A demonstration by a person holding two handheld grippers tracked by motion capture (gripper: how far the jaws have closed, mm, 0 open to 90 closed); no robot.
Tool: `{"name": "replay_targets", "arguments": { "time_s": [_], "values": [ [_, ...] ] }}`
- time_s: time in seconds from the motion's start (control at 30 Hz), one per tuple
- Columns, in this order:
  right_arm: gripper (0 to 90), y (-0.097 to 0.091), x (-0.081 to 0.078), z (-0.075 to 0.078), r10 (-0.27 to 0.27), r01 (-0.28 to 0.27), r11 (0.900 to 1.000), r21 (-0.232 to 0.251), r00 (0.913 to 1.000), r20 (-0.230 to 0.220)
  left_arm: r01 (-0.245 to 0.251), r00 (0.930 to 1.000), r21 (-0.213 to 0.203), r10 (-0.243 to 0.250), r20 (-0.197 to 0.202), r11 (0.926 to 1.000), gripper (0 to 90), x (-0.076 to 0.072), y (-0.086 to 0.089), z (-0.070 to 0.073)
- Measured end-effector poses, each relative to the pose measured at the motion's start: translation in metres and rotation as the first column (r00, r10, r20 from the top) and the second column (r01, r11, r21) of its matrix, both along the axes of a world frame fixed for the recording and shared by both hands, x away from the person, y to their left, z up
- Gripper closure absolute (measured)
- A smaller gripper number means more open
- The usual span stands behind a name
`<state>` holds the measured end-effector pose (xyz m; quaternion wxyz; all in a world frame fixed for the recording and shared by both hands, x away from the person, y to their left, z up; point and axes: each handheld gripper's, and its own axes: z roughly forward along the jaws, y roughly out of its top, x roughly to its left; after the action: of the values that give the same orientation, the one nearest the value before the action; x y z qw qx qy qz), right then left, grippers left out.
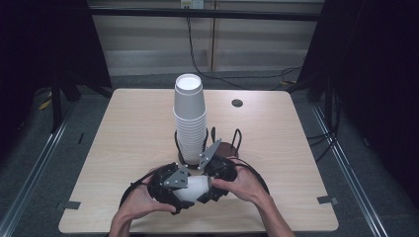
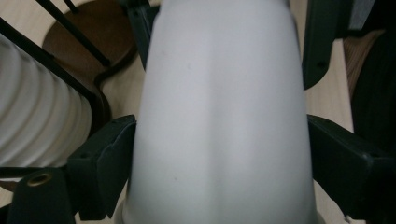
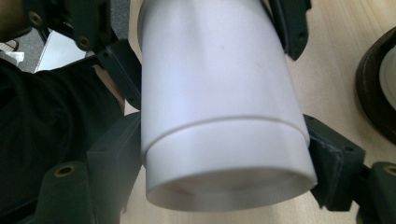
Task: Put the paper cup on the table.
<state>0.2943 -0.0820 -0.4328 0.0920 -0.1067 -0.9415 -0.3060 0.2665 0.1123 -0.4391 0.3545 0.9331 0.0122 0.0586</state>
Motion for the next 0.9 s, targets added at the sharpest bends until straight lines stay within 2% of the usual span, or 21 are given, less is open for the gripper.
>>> {"name": "replay_targets", "arguments": {
  "time_s": [0.13, 0.23, 0.3, 0.4, 0.57, 0.63, 0.7, 0.8, 0.9],
  "values": [
    [22.2, -0.002, 0.000, 0.005, -0.010, 0.010, 0.9995, 0.031, 0.9999, 0.008, 0.002, 1.0000, -0.034, -0.002, 0.005, 0.9994, 14.0, 0.001, 0.005, 0.003],
    [22.2, -0.002, -0.002, 0.004, -0.023, 0.023, 0.9997, 0.003, 0.9997, -0.013, 0.004, 1.0000, -0.044, -0.003, 0.006, 0.9990, 14.2, 0.001, 0.006, 0.002],
    [22.3, -0.002, -0.001, 0.004, -0.013, 0.013, 0.9997, 0.021, 0.9999, 0.001, 0.005, 0.9999, -0.055, -0.005, 0.009, 0.9985, 14.1, 0.001, 0.008, 0.002],
    [22.3, -0.002, 0.000, 0.004, -0.017, 0.016, 0.9996, 0.021, 0.9999, 0.004, 0.004, 0.9999, -0.065, -0.003, 0.013, 0.9979, 14.1, 0.001, 0.010, 0.003],
    [22.5, -0.005, -0.001, 0.007, -0.022, 0.021, 0.9990, 0.039, 0.9996, 0.020, -0.006, 0.9996, -0.116, 0.009, 0.026, 0.9932, 14.2, 0.001, 0.014, 0.007],
    [22.5, -0.006, -0.001, 0.008, -0.029, 0.027, 0.9990, 0.035, 0.9990, 0.035, -0.014, 0.9997, -0.150, 0.017, 0.020, 0.9886, 15.1, 0.002, 0.017, 0.010],
    [22.5, -0.007, 0.000, 0.007, -0.034, 0.033, 0.9987, 0.039, 0.9988, 0.034, -0.013, 0.9993, -0.178, 0.019, 0.031, 0.9840, 15.8, 0.002, 0.020, 0.013],
    [22.5, -0.009, 0.000, 0.008, -0.044, 0.043, 0.9986, 0.031, 0.9984, 0.036, -0.038, 0.9974, -0.205, 0.050, 0.052, 0.9780, 15.7, 0.002, 0.025, 0.017],
    [22.5, -0.012, 0.001, 0.008, -0.058, 0.057, 0.9976, 0.040, 0.9976, 0.036, -0.061, 0.9959, -0.237, 0.075, 0.051, 0.9697, 15.7, 0.003, 0.031, 0.019]
  ]
}}
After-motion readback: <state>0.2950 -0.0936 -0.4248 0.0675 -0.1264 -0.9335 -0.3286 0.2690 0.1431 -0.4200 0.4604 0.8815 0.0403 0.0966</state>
